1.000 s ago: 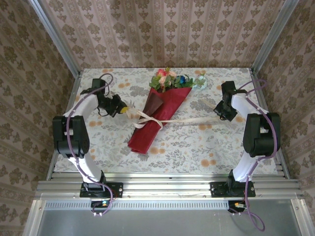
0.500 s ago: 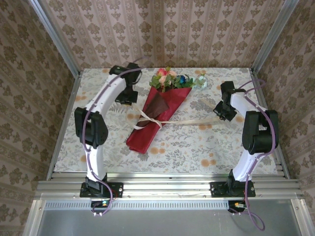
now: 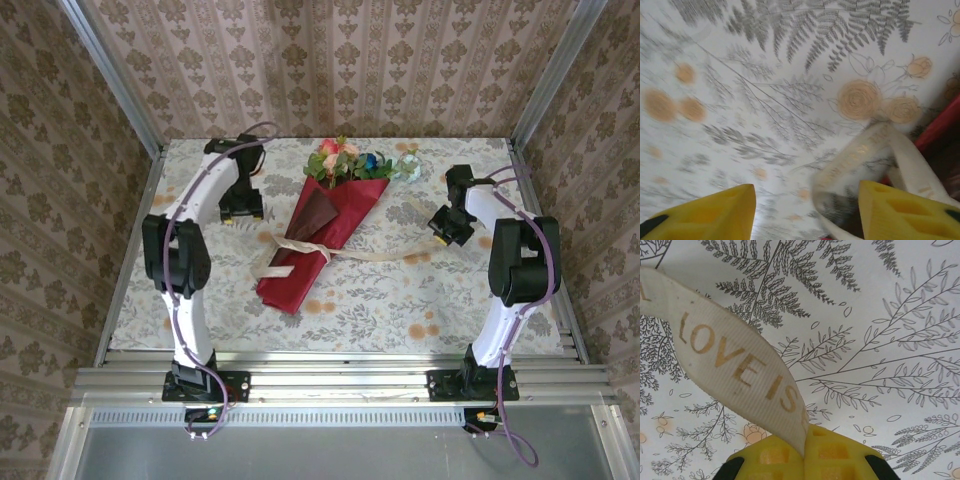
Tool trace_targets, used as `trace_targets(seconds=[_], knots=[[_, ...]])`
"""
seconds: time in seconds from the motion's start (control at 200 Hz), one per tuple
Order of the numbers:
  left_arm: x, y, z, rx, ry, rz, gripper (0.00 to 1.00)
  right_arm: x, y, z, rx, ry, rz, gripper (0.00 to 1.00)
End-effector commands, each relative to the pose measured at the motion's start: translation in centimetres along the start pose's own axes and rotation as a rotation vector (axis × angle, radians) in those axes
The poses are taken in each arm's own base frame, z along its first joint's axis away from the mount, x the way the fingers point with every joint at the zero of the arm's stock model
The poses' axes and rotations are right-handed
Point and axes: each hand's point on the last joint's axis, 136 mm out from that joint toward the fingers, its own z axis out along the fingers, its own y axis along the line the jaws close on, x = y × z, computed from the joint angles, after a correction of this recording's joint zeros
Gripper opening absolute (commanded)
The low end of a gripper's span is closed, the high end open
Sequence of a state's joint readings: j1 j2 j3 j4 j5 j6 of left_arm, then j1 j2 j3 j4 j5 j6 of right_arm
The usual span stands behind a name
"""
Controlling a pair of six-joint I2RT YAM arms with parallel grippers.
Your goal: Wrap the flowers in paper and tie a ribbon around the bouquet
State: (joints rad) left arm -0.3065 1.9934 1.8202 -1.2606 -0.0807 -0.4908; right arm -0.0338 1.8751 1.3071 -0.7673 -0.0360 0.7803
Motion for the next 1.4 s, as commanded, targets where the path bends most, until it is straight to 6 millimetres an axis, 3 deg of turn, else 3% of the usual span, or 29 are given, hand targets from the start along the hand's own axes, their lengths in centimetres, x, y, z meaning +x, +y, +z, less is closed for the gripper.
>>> trace_targets(seconds=[0.0, 0.14, 0.25, 0.47, 0.69, 0.96, 1.205, 1.305, 1.395], knots=[[2.1, -4.7, -2.9, 0.374, 0.043, -0.334, 0.6, 1.0, -0.2, -0.4, 0.003, 0.028, 0.013, 0.0], [2.5, -8.0, -1.6, 0.589, 0.094, -0.615, 0.57, 1.2, -0.4, -0.2, 0.012, 0.034, 0.006, 0.0], [2.6, -9.1, 0.4, 0.585, 0.166, -0.686, 0.58, 1.2, -0.5, -0.1, 0.012, 0.034, 0.009, 0.0], [2.7, -8.9, 3.7, 0.513, 0.221, -0.727, 0.55, 1.3, -0.2, 0.2, 0.001, 0.044, 0.015, 0.0], [3.2, -7.7, 5.2, 0.427, 0.222, -0.742, 0.49, 1.2, 0.1, -0.1, -0.01, 0.043, 0.023, 0.01], [3.3, -5.7, 7.2, 0.358, 0.216, -0.733, 0.48, 1.4, 0.1, -0.1, -0.011, 0.048, 0.03, 0.04], [2.2, -7.7, 8.5, 0.42, 0.238, -0.714, 0.49, 1.3, 0.2, -0.1, -0.017, 0.047, 0.032, 0.09], [2.2, -8.5, 9.0, 0.419, 0.246, -0.704, 0.4, 1.4, 0.2, -0.2, -0.016, 0.046, 0.031, 0.11], [2.8, -8.9, 9.6, 0.418, 0.267, -0.703, 0.23, 1.4, 0.2, -0.6, -0.017, 0.04, 0.027, 0.26]])
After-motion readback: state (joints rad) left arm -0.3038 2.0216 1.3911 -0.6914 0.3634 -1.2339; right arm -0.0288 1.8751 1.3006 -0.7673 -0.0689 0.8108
